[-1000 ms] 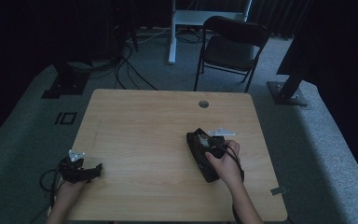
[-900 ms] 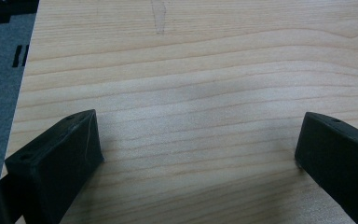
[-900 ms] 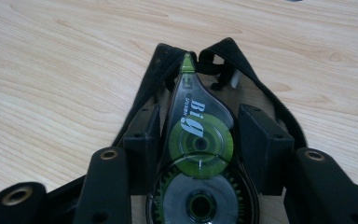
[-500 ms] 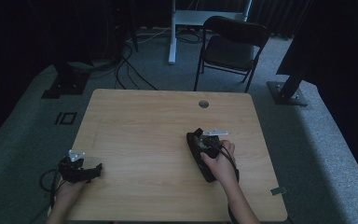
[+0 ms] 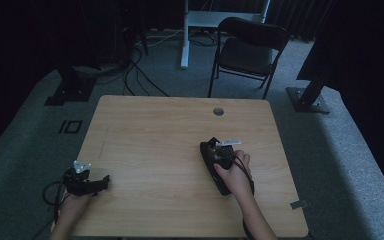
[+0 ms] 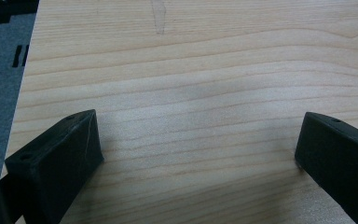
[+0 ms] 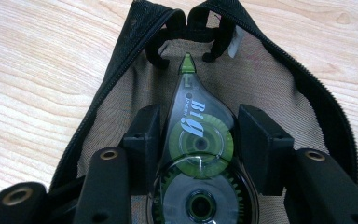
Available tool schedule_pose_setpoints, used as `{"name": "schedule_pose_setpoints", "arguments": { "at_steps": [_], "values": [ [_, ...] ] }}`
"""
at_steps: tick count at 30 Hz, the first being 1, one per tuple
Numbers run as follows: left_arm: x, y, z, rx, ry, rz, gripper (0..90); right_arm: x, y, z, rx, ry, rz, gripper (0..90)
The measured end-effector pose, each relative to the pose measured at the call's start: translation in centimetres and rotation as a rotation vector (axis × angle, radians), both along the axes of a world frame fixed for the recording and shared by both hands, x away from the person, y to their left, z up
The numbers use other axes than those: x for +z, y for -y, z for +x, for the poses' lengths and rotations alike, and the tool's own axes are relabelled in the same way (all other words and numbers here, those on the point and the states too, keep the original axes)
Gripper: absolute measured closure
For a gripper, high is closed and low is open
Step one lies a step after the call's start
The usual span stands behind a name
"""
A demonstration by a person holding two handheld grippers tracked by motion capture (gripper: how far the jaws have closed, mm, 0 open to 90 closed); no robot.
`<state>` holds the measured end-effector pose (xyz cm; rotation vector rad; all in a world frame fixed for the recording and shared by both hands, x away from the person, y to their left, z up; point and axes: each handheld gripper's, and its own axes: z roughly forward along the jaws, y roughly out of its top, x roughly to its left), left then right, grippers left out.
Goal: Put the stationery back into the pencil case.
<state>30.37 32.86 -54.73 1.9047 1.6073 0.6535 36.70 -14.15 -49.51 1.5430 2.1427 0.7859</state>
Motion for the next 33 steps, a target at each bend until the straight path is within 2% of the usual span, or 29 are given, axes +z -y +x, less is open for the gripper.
{"name": "schedule_pose_setpoints", "arguments": {
  "at_steps": [17, 33],
  "values": [
    [0.00, 0.00, 0.00, 0.000, 0.000, 0.000, 0.5, -0.17, -0.16, 0.39, 0.008, -0.043, -0.004, 50.2],
    [0.00, 0.00, 0.00, 0.000, 0.000, 0.000, 0.5, 0.46, 0.07, 0.37, 0.020, -0.034, 0.008, 51.3]
  ]
}}
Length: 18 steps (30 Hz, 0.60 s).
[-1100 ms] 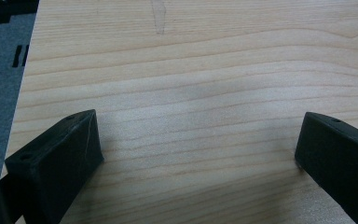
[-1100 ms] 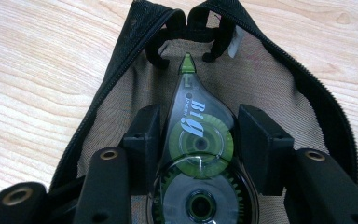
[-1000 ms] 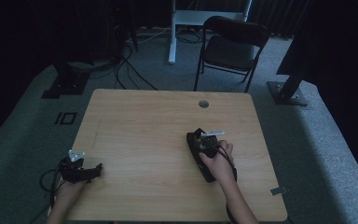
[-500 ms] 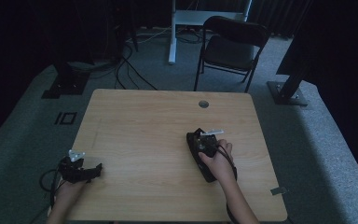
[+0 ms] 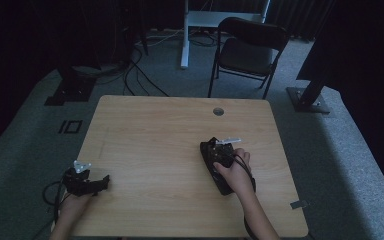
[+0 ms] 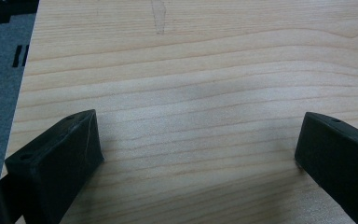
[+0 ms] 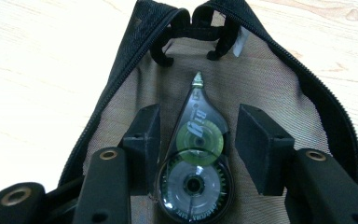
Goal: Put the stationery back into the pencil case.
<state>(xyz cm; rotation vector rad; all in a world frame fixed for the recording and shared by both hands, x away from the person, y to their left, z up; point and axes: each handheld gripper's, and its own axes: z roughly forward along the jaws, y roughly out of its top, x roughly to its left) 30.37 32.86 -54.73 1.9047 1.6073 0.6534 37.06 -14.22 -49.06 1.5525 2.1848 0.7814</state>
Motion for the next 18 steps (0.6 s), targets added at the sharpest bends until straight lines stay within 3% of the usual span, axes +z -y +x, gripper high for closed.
{"name": "schedule_pose_setpoints", "arguments": {
  "at_steps": [9, 18],
  "values": [
    [0.0, 0.0, 0.0, 0.000, 0.000, 0.000, 0.5, 0.5, 0.4, -0.3, 0.042, 0.022, 0.009, 70.1],
    [0.0, 0.0, 0.0, 0.000, 0.000, 0.000, 0.5, 1.2, 0.9, -0.8, 0.058, 0.051, 0.034, 70.6]
  ]
}}
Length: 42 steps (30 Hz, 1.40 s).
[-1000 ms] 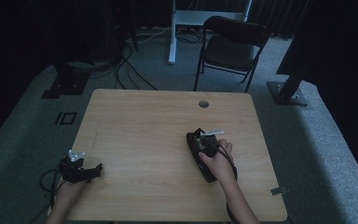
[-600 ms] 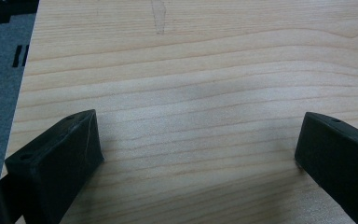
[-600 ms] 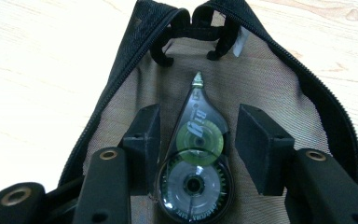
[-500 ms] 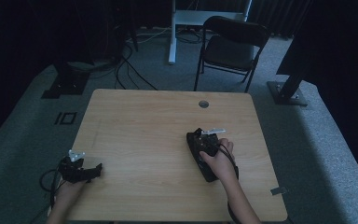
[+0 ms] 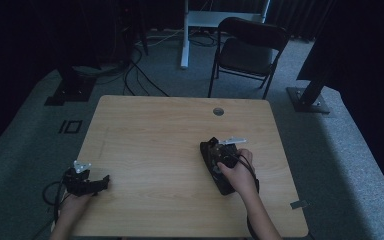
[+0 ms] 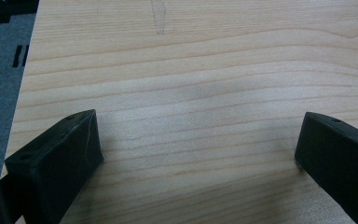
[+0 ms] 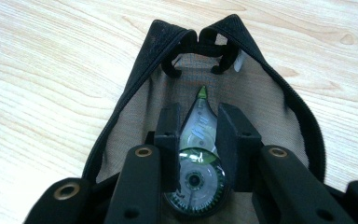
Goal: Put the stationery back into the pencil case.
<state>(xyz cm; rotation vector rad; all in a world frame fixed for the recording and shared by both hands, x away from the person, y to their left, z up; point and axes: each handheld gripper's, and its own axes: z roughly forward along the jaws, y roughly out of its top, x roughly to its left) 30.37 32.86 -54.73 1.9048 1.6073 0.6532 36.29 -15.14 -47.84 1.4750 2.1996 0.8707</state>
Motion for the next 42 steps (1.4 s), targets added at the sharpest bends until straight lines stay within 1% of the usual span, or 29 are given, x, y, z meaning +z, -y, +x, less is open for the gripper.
{"name": "schedule_pose_setpoints", "arguments": {
  "at_steps": [3, 4, 5, 7, 8, 9, 12, 14, 20, 27, 29, 31, 34, 38, 40, 42],
  "values": [
    [0.0, 0.0, 0.0, 0.000, 0.000, 0.000, 0.5, 0.4, 0.2, -0.3, 0.002, 0.010, 0.007, 70.6],
    [0.0, 0.0, 0.0, 0.000, 0.000, 0.000, 0.5, 0.8, 0.3, -0.5, 0.006, 0.019, 0.009, 70.6],
    [0.0, 0.0, 0.0, 0.000, 0.000, 0.000, 0.5, 0.8, 0.3, -0.5, 0.006, 0.019, 0.009, 70.6],
    [0.0, 0.0, 0.0, 0.000, 0.000, 0.000, 0.5, 1.3, 0.3, -0.8, 0.009, 0.032, 0.011, 70.7],
    [0.0, 0.0, 0.0, 0.000, 0.000, 0.000, 0.5, 1.7, 0.4, -1.0, 0.009, 0.045, 0.017, 70.7],
    [0.0, 0.0, 0.0, 0.000, 0.000, 0.000, 0.5, 1.7, 0.4, -1.0, 0.009, 0.045, 0.017, 70.7],
    [0.0, 0.0, 0.0, 0.000, 0.000, 0.000, 0.5, 2.6, 0.6, -1.5, 0.015, 0.065, 0.026, 70.7],
    [0.0, 0.0, 0.0, 0.000, 0.000, 0.000, 0.5, 2.9, 0.7, -1.6, 0.016, 0.071, 0.028, 70.7],
    [0.0, 0.0, 0.0, 0.000, 0.000, 0.000, 0.5, 4.2, 1.5, -2.4, 0.019, 0.107, 0.046, 70.7],
    [0.0, 0.0, 0.0, 0.000, 0.000, 0.000, 0.5, 4.7, 2.5, -2.8, 0.002, 0.133, 0.080, 70.6],
    [0.0, 0.0, 0.0, 0.000, 0.000, 0.000, 0.5, 5.0, 3.1, -3.1, -0.005, 0.159, 0.093, 70.5],
    [0.0, 0.0, 0.0, 0.000, 0.000, 0.000, 0.5, 5.1, 3.3, -3.2, -0.005, 0.166, 0.093, 70.4],
    [0.0, 0.0, 0.0, 0.000, 0.000, 0.000, 0.5, 5.4, 4.2, -3.5, -0.019, 0.203, 0.094, 70.4],
    [0.0, 0.0, 0.0, 0.000, 0.000, 0.000, 0.5, 5.4, 5.4, -3.8, -0.042, 0.226, 0.103, 69.0],
    [0.0, 0.0, 0.0, 0.000, 0.000, 0.000, 0.5, 5.2, 6.0, -3.9, -0.055, 0.234, 0.107, 68.9],
    [0.0, 0.0, 0.0, 0.000, 0.000, 0.000, 0.5, 4.9, 6.7, -3.9, -0.075, 0.255, 0.113, 69.0]
  ]
}}
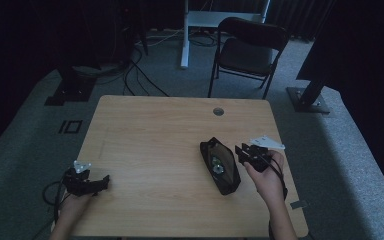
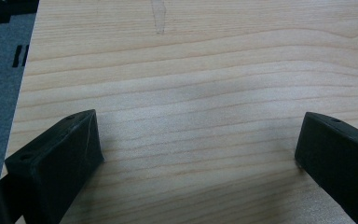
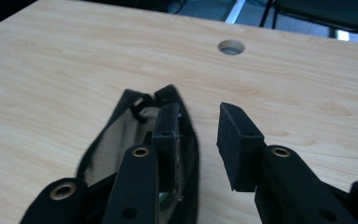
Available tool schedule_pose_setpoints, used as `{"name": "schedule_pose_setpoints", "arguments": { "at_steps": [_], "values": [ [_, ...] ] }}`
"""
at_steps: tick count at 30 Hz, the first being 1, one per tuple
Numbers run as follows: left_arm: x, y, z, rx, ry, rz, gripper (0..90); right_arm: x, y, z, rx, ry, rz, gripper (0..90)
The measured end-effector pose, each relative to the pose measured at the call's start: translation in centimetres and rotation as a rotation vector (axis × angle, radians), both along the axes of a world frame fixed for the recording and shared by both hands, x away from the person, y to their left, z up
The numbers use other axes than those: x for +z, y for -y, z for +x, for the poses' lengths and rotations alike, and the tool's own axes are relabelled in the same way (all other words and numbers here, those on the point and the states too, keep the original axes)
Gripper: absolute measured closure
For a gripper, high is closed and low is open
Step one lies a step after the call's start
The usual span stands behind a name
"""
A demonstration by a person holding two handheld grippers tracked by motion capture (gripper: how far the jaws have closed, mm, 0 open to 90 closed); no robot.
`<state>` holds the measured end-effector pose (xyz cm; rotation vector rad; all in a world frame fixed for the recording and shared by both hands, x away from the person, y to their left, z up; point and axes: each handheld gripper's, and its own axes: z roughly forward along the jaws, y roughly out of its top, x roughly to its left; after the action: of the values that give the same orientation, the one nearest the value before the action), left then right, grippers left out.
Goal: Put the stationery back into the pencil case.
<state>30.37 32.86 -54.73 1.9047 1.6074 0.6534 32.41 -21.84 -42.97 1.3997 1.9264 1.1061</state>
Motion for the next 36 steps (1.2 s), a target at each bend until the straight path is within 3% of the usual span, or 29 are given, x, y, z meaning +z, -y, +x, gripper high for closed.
{"name": "schedule_pose_setpoints", "arguments": {
  "at_steps": [8, 13, 18, 21, 25, 33, 36],
  "values": [
    [0.0, 0.0, 0.0, 0.000, 0.000, 0.000, 0.5, -2.1, 2.4, 0.4, -0.060, 0.018, 0.011, 67.0],
    [0.0, 0.0, 0.0, 0.000, 0.000, 0.000, 0.5, -3.2, 3.5, 0.5, -0.089, 0.030, -0.010, 64.4],
    [0.0, 0.0, 0.0, 0.000, 0.001, 0.000, 0.5, -5.6, 4.9, 0.8, -0.101, 0.004, -0.020, 51.5],
    [0.0, 0.0, 0.0, -0.001, 0.000, 0.001, 0.5, -6.6, 5.4, 0.7, -0.108, -0.002, -0.025, 50.7],
    [0.0, 0.0, 0.0, -0.001, 0.000, 0.002, 0.5, -7.6, 5.9, 0.6, -0.092, -0.015, -0.022, 41.7],
    [0.0, 0.0, 0.0, -0.001, 0.000, 0.002, 0.5, -9.0, 6.9, -0.1, -0.114, -0.013, 0.037, 29.5],
    [0.0, 0.0, 0.0, -0.001, 0.000, 0.002, 0.5, -9.5, 7.2, -0.3, -0.097, 0.001, -0.005, 25.4]
  ]
}}
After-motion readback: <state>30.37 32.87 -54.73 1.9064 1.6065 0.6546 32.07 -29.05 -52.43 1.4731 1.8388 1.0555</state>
